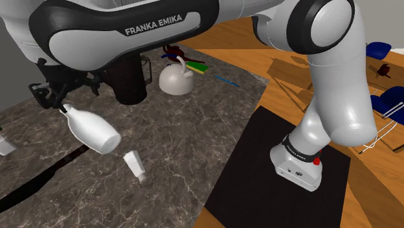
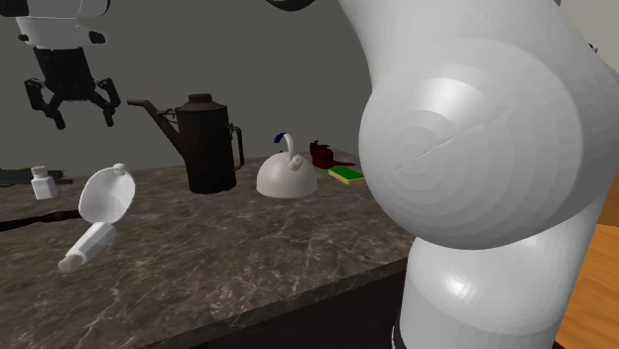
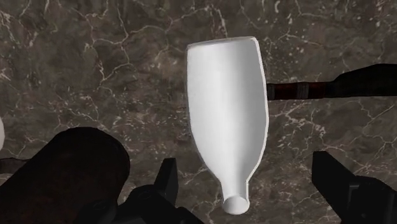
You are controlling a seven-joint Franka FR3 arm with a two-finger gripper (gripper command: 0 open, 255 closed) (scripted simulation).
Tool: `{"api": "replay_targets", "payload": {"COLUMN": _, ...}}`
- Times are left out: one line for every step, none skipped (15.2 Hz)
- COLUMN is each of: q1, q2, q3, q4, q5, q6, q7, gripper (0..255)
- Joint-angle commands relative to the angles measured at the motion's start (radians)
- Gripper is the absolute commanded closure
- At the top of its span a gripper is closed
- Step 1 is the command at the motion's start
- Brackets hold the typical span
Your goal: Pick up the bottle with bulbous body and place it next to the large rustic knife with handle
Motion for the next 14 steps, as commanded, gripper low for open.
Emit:
{"api": "replay_targets", "payload": {"q1": 0.0, "q2": 0.001, "q3": 0.0, "q4": 0.001, "q5": 0.0, "q6": -0.001, "q7": 0.0, "gripper": 0}}
{"api": "replay_targets", "payload": {"q1": -0.004, "q2": -0.006, "q3": 0.001, "q4": -0.012, "q5": 0.001, "q6": 0.005, "q7": 0.001, "gripper": 0}}
{"api": "replay_targets", "payload": {"q1": -0.001, "q2": -0.017, "q3": 0.005, "q4": 0.003, "q5": 0.007, "q6": -0.02, "q7": -0.003, "gripper": 0}}
{"api": "replay_targets", "payload": {"q1": 0.002, "q2": -0.027, "q3": 0.008, "q4": 0.02, "q5": 0.011, "q6": -0.046, "q7": -0.007, "gripper": 0}}
{"api": "replay_targets", "payload": {"q1": 0.006, "q2": -0.035, "q3": 0.011, "q4": 0.04, "q5": 0.016, "q6": -0.073, "q7": -0.011, "gripper": 0}}
{"api": "replay_targets", "payload": {"q1": 0.011, "q2": -0.041, "q3": 0.013, "q4": 0.057, "q5": 0.019, "q6": -0.094, "q7": -0.015, "gripper": 0}}
{"api": "replay_targets", "payload": {"q1": 0.011, "q2": -0.041, "q3": 0.013, "q4": 0.058, "q5": 0.019, "q6": -0.094, "q7": -0.015, "gripper": 0}}
{"api": "replay_targets", "payload": {"q1": 0.01, "q2": -0.041, "q3": 0.013, "q4": 0.057, "q5": 0.019, "q6": -0.094, "q7": -0.015, "gripper": 0}}
{"api": "replay_targets", "payload": {"q1": 0.011, "q2": -0.041, "q3": 0.013, "q4": 0.057, "q5": 0.019, "q6": -0.094, "q7": -0.015, "gripper": 0}}
{"api": "replay_targets", "payload": {"q1": 0.011, "q2": -0.041, "q3": 0.013, "q4": 0.057, "q5": 0.019, "q6": -0.094, "q7": -0.015, "gripper": 0}}
{"api": "replay_targets", "payload": {"q1": 0.011, "q2": -0.041, "q3": 0.013, "q4": 0.057, "q5": 0.019, "q6": -0.094, "q7": -0.015, "gripper": 0}}
{"api": "replay_targets", "payload": {"q1": 0.011, "q2": -0.041, "q3": 0.013, "q4": 0.058, "q5": 0.019, "q6": -0.094, "q7": -0.015, "gripper": 0}}
{"api": "replay_targets", "payload": {"q1": 0.011, "q2": -0.041, "q3": 0.013, "q4": 0.058, "q5": 0.019, "q6": -0.094, "q7": -0.015, "gripper": 0}}
{"api": "replay_targets", "payload": {"q1": 0.011, "q2": -0.041, "q3": 0.013, "q4": 0.058, "q5": 0.019, "q6": -0.094, "q7": -0.015, "gripper": 0}}
